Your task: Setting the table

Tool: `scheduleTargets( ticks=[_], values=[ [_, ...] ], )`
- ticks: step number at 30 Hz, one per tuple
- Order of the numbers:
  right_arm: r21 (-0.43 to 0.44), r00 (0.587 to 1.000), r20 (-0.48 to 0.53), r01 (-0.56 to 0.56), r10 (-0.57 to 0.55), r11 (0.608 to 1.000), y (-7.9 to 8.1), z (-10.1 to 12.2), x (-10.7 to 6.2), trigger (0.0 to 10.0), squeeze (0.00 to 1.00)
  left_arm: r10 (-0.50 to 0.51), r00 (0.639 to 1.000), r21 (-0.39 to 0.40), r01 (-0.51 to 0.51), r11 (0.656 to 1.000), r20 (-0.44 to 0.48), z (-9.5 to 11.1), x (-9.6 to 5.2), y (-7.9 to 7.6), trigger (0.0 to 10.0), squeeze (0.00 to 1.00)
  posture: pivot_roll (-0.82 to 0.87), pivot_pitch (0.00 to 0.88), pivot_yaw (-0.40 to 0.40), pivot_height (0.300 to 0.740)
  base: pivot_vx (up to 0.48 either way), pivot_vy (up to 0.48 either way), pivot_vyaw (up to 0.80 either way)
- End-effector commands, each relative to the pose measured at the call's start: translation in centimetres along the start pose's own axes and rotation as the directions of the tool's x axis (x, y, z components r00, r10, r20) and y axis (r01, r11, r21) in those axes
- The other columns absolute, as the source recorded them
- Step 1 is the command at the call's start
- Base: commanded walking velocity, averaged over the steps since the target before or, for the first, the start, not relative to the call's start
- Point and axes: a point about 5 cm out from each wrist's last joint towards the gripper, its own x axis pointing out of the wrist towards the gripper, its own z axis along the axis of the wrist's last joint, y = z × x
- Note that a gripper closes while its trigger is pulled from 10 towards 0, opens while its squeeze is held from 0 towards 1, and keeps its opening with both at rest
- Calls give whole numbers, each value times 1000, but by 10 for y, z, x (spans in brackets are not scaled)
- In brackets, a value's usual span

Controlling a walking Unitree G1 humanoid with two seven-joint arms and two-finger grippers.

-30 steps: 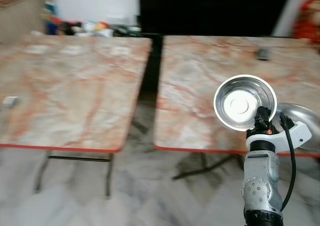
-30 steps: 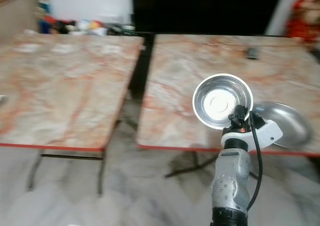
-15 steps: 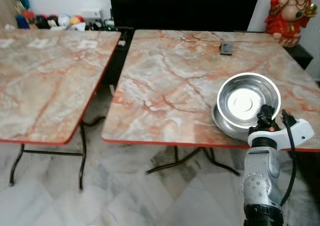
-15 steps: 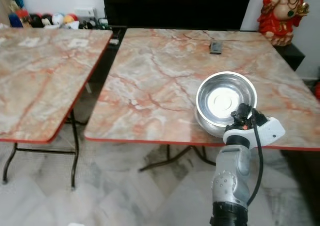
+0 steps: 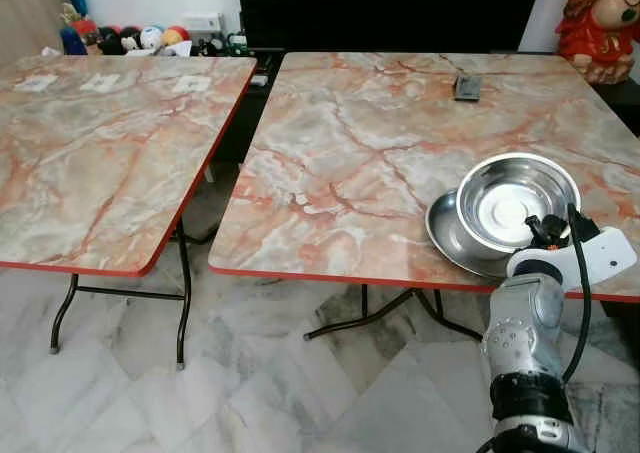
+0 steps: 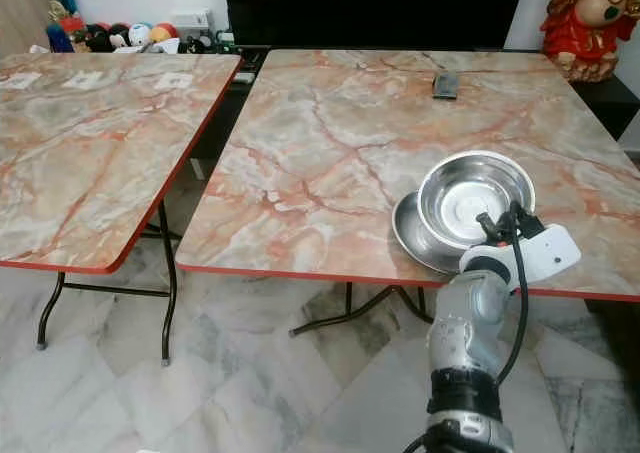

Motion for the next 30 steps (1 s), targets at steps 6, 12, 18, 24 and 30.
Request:
scheduleTargets(
  ticks=[6, 12, 18, 24, 30],
  values=[
    [18, 999, -6, 48, -47, 999, 5, -4, 5, 10000, 0, 5, 999, -1, -5, 1000, -31, -8, -2, 3, 10000, 0, -31, 101, 24, 740, 0, 0, 0],
    [27, 998, -20, 56, -56, 998, 12, -6, 9, 10000, 0, 4, 999, -1, -4, 1000, -32, -8, -2, 3, 10000, 0, -28, 100, 24, 740, 0, 0, 0],
    [15, 995, -64, 72, -71, 997, 12, -13, 13, 10000, 0, 3, 999, 5, -3, 1000, -33, -8, -2, 3, 10000, 0, -21, 100, 25, 740, 0, 0, 0],
    [20, 993, -89, 79, -77, 997, 11, -16, 16, 10000, 0, 2, 999, 6, -1, 1000, -33, -8, -2, 4, 10000, 0, -20, 99, 25, 740, 0, 0, 0],
    [9, 990, -114, 80, -79, 997, 12, -20, 17, 10000, 82, 2, 999, 7, -1, 1000, -33, -9, -2, 4, 10000, 0, -7, 99, 23, 740, 0, 0, 0]
  ],
)
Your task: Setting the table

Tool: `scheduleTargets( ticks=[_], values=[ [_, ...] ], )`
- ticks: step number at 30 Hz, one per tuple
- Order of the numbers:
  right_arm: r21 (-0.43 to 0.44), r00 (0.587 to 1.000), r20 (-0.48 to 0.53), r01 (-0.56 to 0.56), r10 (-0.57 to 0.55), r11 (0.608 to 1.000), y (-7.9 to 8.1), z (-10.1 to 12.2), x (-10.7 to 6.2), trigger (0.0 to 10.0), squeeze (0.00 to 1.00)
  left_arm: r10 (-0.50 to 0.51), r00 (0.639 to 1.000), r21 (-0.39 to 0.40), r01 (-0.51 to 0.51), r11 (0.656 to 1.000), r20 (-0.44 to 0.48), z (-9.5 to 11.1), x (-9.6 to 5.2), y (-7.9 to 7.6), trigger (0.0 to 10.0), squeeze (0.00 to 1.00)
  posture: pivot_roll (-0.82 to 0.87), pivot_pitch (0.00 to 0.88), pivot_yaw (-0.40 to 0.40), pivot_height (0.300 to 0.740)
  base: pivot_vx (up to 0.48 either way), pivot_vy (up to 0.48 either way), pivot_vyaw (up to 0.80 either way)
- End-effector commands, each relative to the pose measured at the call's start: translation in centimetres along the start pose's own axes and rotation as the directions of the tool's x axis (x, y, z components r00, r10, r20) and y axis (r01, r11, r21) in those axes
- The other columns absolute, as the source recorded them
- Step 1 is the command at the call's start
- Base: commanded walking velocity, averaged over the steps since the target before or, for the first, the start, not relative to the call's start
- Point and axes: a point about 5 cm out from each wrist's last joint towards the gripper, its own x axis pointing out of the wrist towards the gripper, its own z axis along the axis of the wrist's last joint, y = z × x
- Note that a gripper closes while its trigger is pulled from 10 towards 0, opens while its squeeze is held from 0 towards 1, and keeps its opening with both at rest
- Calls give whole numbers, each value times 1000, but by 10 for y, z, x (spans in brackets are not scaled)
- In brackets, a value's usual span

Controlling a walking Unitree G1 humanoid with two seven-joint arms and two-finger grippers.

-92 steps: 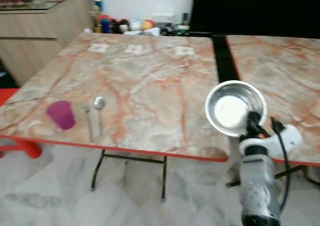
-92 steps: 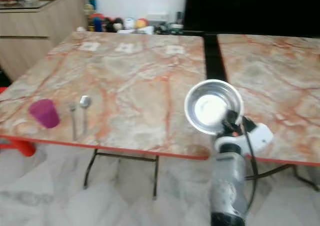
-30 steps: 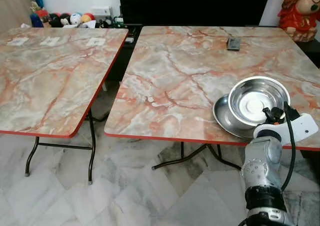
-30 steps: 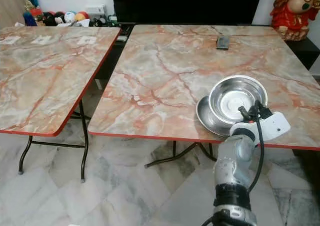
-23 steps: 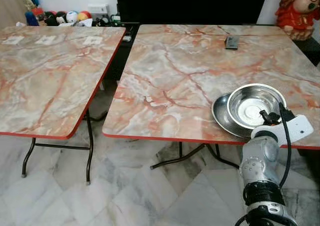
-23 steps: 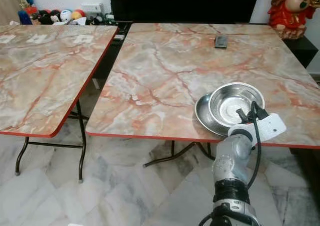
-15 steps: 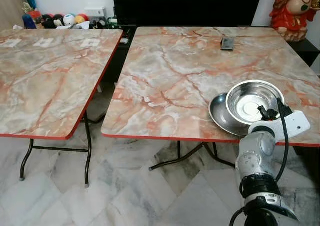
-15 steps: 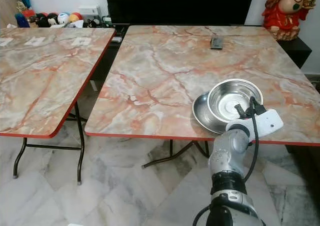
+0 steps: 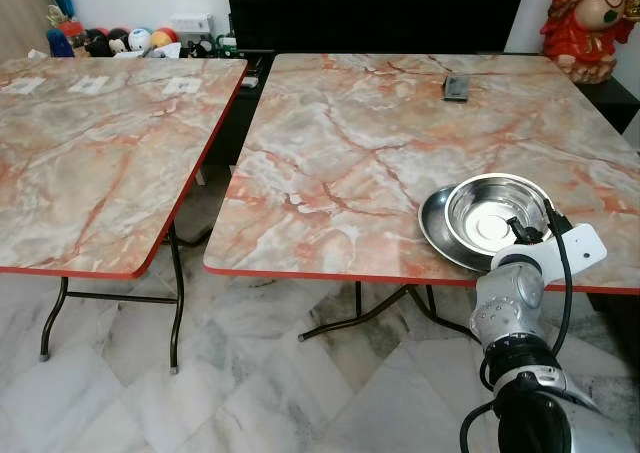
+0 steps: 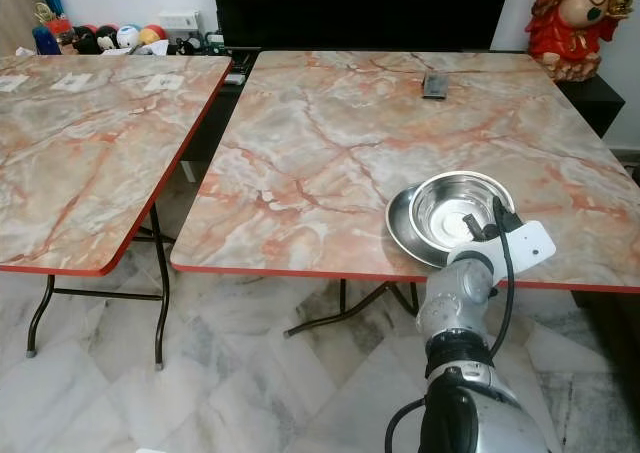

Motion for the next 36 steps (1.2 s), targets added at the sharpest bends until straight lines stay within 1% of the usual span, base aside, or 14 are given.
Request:
scheduleTargets(
  ticks=[1, 3, 5, 9, 10, 15, 16, 17, 18, 20, 21, 22, 23, 36],
  values=[
    [9, 1000, 4, -6, 6, 1000, 4, 1, 1, 10000, 82, 2, 999, 7, -2, 1000, -35, -10, -2, 4, 10000, 0, -7, 99, 23, 740, 0, 0, 0],
    [10, 1000, 1, -7, 7, 1000, 4, 0, 1, 10000, 373, 3, 999, 7, -3, 1000, -36, -10, -2, 4, 10000, 0, -7, 99, 23, 740, 0, 0, 0],
    [12, 1000, -2, -8, 8, 1000, 4, 0, 1, 10000, 376, 3, 999, 7, -3, 1000, -36, -10, -2, 4, 10000, 0, -3, 98, 23, 740, 0, 0, 0],
    [4, 1000, -17, -8, 8, 1000, 3, -3, 1, 10000, 235, 4, 999, 8, -4, 1000, -37, -10, -2, 4, 10000, 0, 0, 97, 23, 740, 0, 0, 0],
    [5, 1000, -17, -6, 6, 1000, 3, -4, 1, 10000, 0, 4, 999, 7, -4, 1000, -37, -10, -2, 4, 10000, 0, 1, 97, 22, 740, 0, 0, 0],
    [6, 1000, -19, 0, 0, 1000, 2, -4, 2, 10000, 0, 4, 999, 8, -4, 1000, -38, -11, -3, 4, 10000, 0, 4, 96, 22, 740, 0, 0, 0],
    [7, 1000, -18, 1, -1, 1000, 2, -3, 2, 10000, 784, 4, 999, 8, -4, 1000, -39, -11, -3, 4, 10000, 0, 4, 96, 22, 740, 0, 0, 0],
    [8, 1000, -17, 1, -1, 1000, 2, -3, 2, 10000, 784, 5, 999, 8, -4, 1000, -39, -11, -3, 4, 10000, 0, 4, 96, 22, 740, 0, 0, 0],
    [8, 1000, -17, 2, -2, 1000, 3, -3, 2, 10000, 882, 5, 999, 9, -4, 1000, -39, -11, -3, 4, 10000, 0, 4, 96, 22, 740, 0, 0, 0],
    [9, 1000, -16, 2, -2, 1000, 3, -2, 2, 10000, 722, 5, 999, 9, -5, 1000, -39, -11, -3, 4, 10000, 0, 6, 97, 22, 740, 0, 0, 0],
    [9, 1000, -16, 2, -1, 1000, 3, -2, 2, 10000, 722, 6, 999, 9, -5, 1000, -39, -11, -3, 4, 10000, 0, 6, 97, 22, 740, 0, 0, 0],
    [7, 1000, -17, 1, -1, 1000, 4, -2, 2, 10000, 204, 6, 999, 9, -6, 1000, -39, -11, -3, 4, 10000, 0, 6, 97, 22, 740, 0, 0, 0],
    [8, 1000, -19, 2, -1, 1000, 4, -3, 2, 10000, 0, 6, 999, 9, -6, 1000, -39, -11, -3, 4, 10000, 0, 7, 95, 22, 740, 0, 0, 0],
    [1, 1000, -23, 7, -7, 1000, 5, -4, 2, 10000, 0, 6, 999, 11, -5, 1000, -40, -11, -3, 4, 10000, 0, 8, 94, 21, 740, 0, 0, 0]
  ],
)
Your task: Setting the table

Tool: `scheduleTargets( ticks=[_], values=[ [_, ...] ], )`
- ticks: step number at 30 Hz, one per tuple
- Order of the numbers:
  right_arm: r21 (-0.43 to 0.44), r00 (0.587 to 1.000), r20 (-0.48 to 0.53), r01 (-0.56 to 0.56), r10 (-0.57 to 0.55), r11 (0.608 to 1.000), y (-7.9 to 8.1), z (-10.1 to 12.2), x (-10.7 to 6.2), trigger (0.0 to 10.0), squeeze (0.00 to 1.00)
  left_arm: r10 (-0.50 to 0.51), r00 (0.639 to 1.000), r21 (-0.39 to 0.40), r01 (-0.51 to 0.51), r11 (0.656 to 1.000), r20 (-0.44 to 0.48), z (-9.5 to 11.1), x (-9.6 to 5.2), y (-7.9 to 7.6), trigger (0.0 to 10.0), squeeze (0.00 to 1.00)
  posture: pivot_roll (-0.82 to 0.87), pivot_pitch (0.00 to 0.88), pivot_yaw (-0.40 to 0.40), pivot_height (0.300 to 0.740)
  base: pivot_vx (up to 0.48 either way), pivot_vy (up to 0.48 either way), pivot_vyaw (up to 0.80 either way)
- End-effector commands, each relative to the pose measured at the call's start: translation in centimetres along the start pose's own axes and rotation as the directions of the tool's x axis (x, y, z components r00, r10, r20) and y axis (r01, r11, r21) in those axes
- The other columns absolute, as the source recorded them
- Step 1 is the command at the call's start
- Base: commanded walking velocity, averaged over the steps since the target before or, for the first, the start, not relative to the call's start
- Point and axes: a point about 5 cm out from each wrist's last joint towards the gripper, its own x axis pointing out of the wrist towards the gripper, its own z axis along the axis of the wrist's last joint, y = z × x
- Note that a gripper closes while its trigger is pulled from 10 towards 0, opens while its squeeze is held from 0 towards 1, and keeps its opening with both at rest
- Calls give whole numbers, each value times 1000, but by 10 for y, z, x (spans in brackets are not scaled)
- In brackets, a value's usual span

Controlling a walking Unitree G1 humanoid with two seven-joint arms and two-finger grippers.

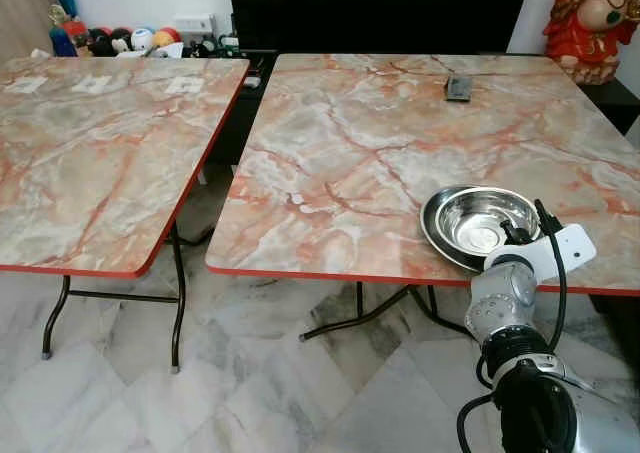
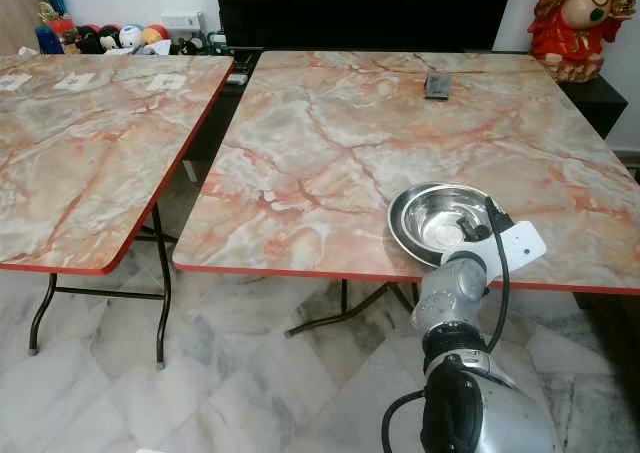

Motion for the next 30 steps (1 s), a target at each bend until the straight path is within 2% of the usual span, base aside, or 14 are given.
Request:
scheduleTargets(
  ticks=[1, 2, 3, 4, 5, 7, 8, 9, 10, 23, 30],
  values=[
    [3, 1000, 12, 0, 0, 1000, 4, 3, 0, 10000, 0, 4, 999, 11, -4, 1000, -39, -10, -2, 3, 10000, 0, 7, 94, 21, 740, 0, 0, 0],
    [7, 1000, 14, -2, 2, 1000, 4, 3, 0, 10000, 0, 4, 999, 11, -4, 1000, -39, -10, -2, 3, 10000, 0, 7, 94, 21, 740, 0, 0, 0],
    [3, 1000, 16, 1, -1, 1000, 4, 3, 0, 10000, 576, 4, 999, 10, -4, 1000, -39, -10, -2, 3, 10000, 0, 10, 93, 21, 740, 0, 0, 0],
    [1, 1000, 17, 2, -2, 1000, 4, 3, 0, 10000, 576, 4, 999, 10, -4, 1000, -39, -10, -2, 3, 10000, 0, 10, 93, 21, 740, 0, 0, 0],
    [2, 1000, 17, 5, -5, 1000, 4, 3, 0, 10000, 1000, 4, 999, 9, -4, 1000, -39, -10, -2, 3, 10000, 0, 10, 93, 21, 740, 0, 0, 0],
    [3, 1000, 19, 8, -8, 1000, 4, 4, 1, 10000, 1000, 4, 999, 10, -4, 1000, -38, -10, -2, 3, 10000, 0, 10, 93, 21, 740, 0, 0, 0],
    [5, 1000, 21, 9, -9, 1000, 4, 5, 1, 10000, 910, 4, 999, 11, -4, 1000, -38, -10, -2, 3, 10000, 0, 9, 92, 21, 740, 0, 0, 0],
    [5, 1000, 22, 9, -9, 1000, 4, 5, 1, 10000, 910, 4, 999, 11, -4, 1000, -38, -10, -2, 4, 10000, 0, 9, 92, 21, 740, 0, 0, 0],
    [6, 1000, 24, 9, -10, 1000, 5, 6, 1, 10000, 0, 4, 999, 12, -3, 1000, -38, -10, -2, 4, 10000, 0, 9, 92, 21, 740, 0, 0, 0],
    [17, 999, 41, -11, 10, 1000, 12, 6, -2, 10000, 0, -3, 999, 23, 3, 1000, -36, -9, -2, 3, 10000, 0, 5, 90, 22, 740, 0, 0, 0],
    [-5, 1000, 29, -12, 13, 1000, 10, 0, -4, 10000, 0, -7, 999, 26, 8, 1000, -35, -9, -2, 3, 10000, 0, -2, 91, 19, 740, 0, 0, 0]
  ],
)
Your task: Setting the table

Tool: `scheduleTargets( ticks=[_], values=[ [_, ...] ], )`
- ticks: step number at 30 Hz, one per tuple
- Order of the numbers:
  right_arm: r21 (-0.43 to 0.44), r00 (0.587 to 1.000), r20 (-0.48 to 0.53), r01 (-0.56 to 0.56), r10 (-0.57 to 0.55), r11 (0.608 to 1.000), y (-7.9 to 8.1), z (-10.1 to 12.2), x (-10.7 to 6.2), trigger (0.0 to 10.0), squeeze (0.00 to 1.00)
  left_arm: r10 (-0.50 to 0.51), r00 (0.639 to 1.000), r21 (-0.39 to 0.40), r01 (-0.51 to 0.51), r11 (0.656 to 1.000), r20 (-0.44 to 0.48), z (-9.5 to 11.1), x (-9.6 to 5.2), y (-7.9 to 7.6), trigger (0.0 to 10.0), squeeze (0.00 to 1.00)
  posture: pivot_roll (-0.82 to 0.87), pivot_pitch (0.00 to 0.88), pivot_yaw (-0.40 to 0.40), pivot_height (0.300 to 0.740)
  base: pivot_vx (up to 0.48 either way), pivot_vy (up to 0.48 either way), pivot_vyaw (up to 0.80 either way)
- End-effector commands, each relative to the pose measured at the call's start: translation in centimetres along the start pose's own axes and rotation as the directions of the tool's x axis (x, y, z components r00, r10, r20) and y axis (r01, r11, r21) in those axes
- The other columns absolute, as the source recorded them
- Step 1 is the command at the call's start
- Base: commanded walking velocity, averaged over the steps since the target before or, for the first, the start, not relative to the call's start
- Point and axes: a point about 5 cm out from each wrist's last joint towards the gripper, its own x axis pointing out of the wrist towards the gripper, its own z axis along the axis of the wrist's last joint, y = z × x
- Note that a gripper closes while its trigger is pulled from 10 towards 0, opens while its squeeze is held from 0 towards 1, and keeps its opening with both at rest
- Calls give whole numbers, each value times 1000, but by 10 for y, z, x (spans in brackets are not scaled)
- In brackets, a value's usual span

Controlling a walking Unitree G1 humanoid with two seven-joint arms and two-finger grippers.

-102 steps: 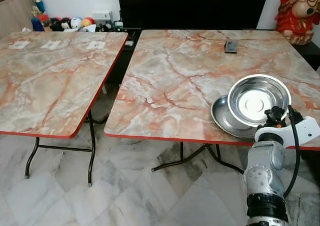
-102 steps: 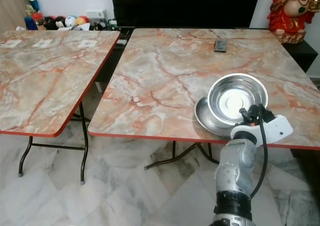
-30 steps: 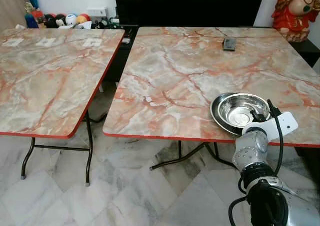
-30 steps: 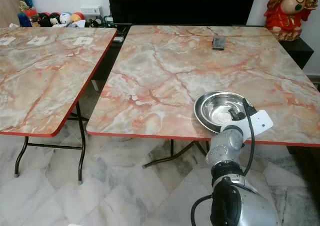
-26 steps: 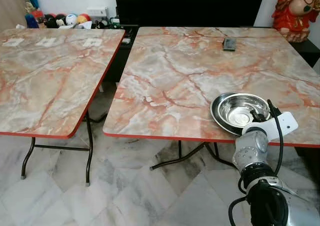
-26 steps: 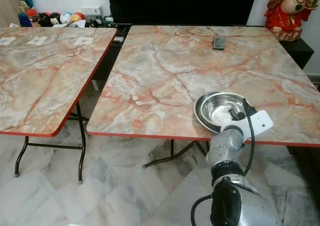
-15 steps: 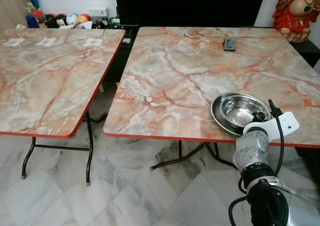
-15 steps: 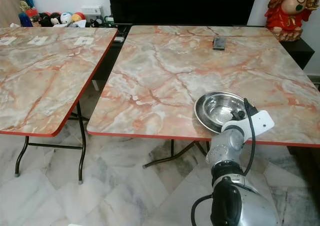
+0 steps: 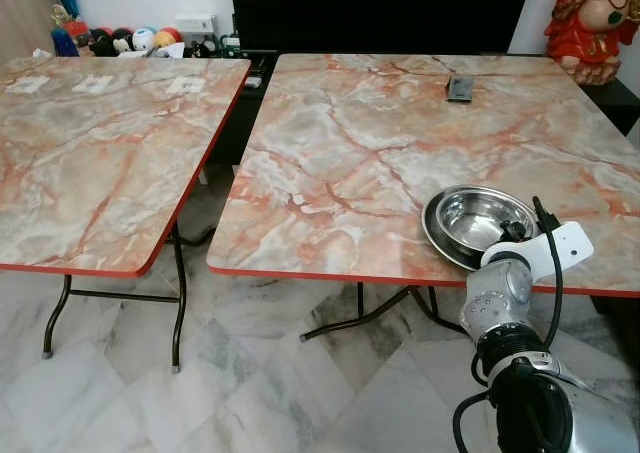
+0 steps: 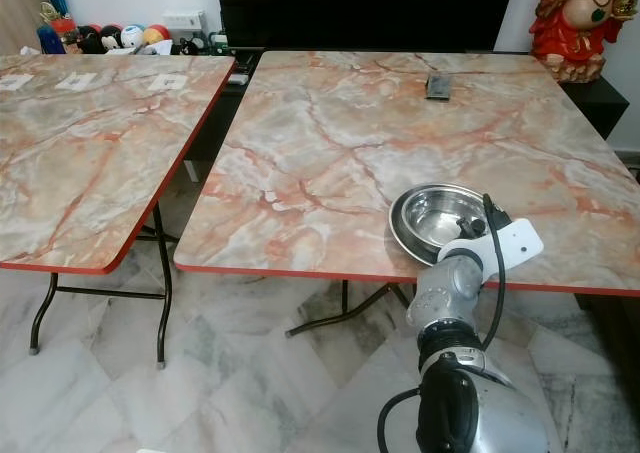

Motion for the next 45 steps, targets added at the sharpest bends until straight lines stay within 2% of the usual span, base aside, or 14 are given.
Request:
scheduleTargets(
  ticks=[1, 18, 23, 27, 31, 32, 33, 35, 37, 40, 41, 44, 45],
  values=[
    [-19, 1000, 16, -5, 5, 1000, 1, 2, -1, 10000, 0, -4, 999, 21, 5, 1000, -34, -9, -2, 3, 10000, 0, -3, 91, 18, 740, 0, 0, 0],
    [-77, 998, 57, 17, -13, 997, -11, 3, -3, 10000, 0, -14, 999, 18, 15, 1000, -32, -8, -2, 1, 10000, 0, -16, 90, 12, 740, 0, 0, 0],
    [-117, 995, 104, 19, -6, 993, -14, 8, -4, 10000, 0, -15, 999, 15, 16, 1000, -31, -8, -2, 1, 10000, 0, -18, 89, 12, 740, 0, 0, 0],
    [-161, 978, 208, 45, -10, 986, -20, 23, -6, 10000, 0, -18, 999, 13, 18, 1000, -29, -8, -2, 1, 10000, 0, -23, 88, 9, 740, 0, 0, 0],
    [-180, 963, 270, 45, 5, 983, -22, 34, -8, 10000, 0, -18, 999, 10, 18, 1000, -28, -7, -2, 1, 10000, 0, -23, 87, 7, 740, 0, 0, 0],
    [-201, 954, 300, 41, 22, 979, -22, 39, -10, 10000, 0, -18, 999, 9, 18, 1000, -27, -7, -2, 0, 10000, 0, -26, 86, 6, 740, 0, 0, 0],
    [-257, 931, 359, 32, 65, 966, -22, 51, -15, 10000, 0, -17, 1000, 8, 18, 1000, -26, -7, -2, 0, 10000, 0, -27, 86, 3, 740, 0, 0, 0],
    [-308, 913, 396, 29, 100, 951, -23, 59, -19, 10000, 0, -17, 1000, 7, 17, 1000, -26, -7, -2, 0, 10000, 0, -30, 85, -1, 740, 0, 0, 0],
    [-371, 884, 449, 52, 131, 927, -30, 71, -26, 10000, 0, -16, 1000, 6, 16, 1000, -25, -7, -2, 0, 10000, 0, -30, 85, -1, 740, 0, 0, 0],
    [-425, 874, 475, 125, 104, 896, -47, 76, -35, 10000, 0, -16, 1000, 6, 16, 1000, -25, -7, -2, 0, 10000, 0, -46, 81, -12, 740, 0, 0, 0],
    [-452, 873, 484, 188, 63, 872, -62, 77, -40, 10000, 0, -16, 1000, 6, 16, 1000, -25, -7, -2, -1, 10000, 0, -48, 82, -14, 740, 0, 0, 0],
    [-503, 879, 478, 274, -1, 820, -87, 71, -49, 10000, 0, -17, 1000, 6, 17, 1000, -26, -7, -2, -1, 10000, 0, -53, 74, -18, 740, 0, 0, 0],
    [-527, 892, 447, 325, -69, 785, -106, 63, -54, 10000, 0, -18, 1000, 7, 18, 1000, -26, -7, -2, -1, 10000, 0, -49, 71, -18, 740, 0, 0, 0]
  ],
)
